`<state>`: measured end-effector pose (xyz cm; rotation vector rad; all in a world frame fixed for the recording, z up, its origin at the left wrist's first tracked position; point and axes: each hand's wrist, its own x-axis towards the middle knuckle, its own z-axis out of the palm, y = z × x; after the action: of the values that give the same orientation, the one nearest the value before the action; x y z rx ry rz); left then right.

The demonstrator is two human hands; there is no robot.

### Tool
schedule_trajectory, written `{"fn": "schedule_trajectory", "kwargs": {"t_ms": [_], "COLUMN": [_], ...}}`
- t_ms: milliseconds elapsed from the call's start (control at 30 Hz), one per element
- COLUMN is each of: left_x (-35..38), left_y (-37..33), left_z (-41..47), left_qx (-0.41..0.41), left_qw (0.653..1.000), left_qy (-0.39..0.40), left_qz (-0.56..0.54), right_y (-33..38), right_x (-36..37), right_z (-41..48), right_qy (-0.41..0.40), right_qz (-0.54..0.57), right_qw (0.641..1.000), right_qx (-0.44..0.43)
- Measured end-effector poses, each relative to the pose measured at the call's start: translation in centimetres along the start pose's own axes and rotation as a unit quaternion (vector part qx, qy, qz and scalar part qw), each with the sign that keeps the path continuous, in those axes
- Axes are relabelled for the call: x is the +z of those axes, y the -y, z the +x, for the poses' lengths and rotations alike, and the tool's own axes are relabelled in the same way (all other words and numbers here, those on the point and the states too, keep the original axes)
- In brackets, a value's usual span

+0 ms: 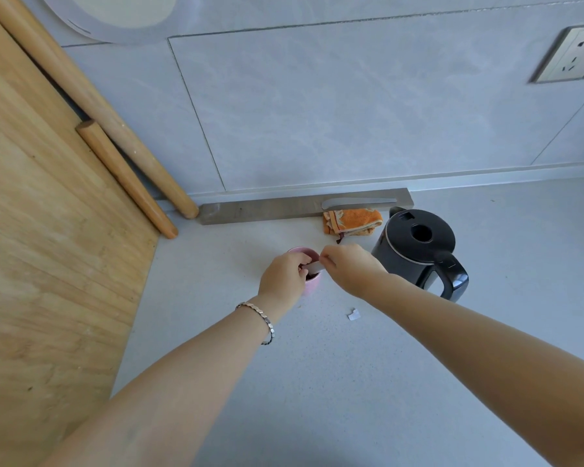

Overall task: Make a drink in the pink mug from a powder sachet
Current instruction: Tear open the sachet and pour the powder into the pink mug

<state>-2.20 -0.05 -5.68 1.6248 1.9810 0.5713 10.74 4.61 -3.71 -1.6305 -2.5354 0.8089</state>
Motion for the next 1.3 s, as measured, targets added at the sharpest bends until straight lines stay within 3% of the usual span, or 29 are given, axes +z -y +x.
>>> {"fn": "schedule_trajectory", "kwargs": {"t_ms": [500,667,833,1033,1300], "left_x": [0.4,0.7,0.9,1.0,1.1], "left_y": [0.2,0.2,0.4,0.6,-0.2], "left_z": [1.8,2.1,1.9,1.8,1.5], "left_qx": [0.013,-0.027,-0.017,-0.008,0.005], "left_qw": [0.997,0.997,0.997,0.997,0.999], "left_qy": [0.069,0.048,0.027,0.017,0.003], "left_qz": [-0.034,-0.063,-0.069,-0.073,-0.034], "right_y": [0.6,1.0,1.3,0.7,0.5], "right_x": [-0.8,-0.8,-0.6,-0.7,-0.9], "right_z": [0.6,1.7,2.5,1.3,0.7], "right_qy": [0.021,0.016,0.038,-0.025,-0.051], "right_qz": [-0.024,0.019,0.031,0.113,0.153], "right_qw": [0.999,1.0,0.998,0.993,0.987], "right_qx": [-0.036,0.005,0.026,-0.002,-0.001]}}
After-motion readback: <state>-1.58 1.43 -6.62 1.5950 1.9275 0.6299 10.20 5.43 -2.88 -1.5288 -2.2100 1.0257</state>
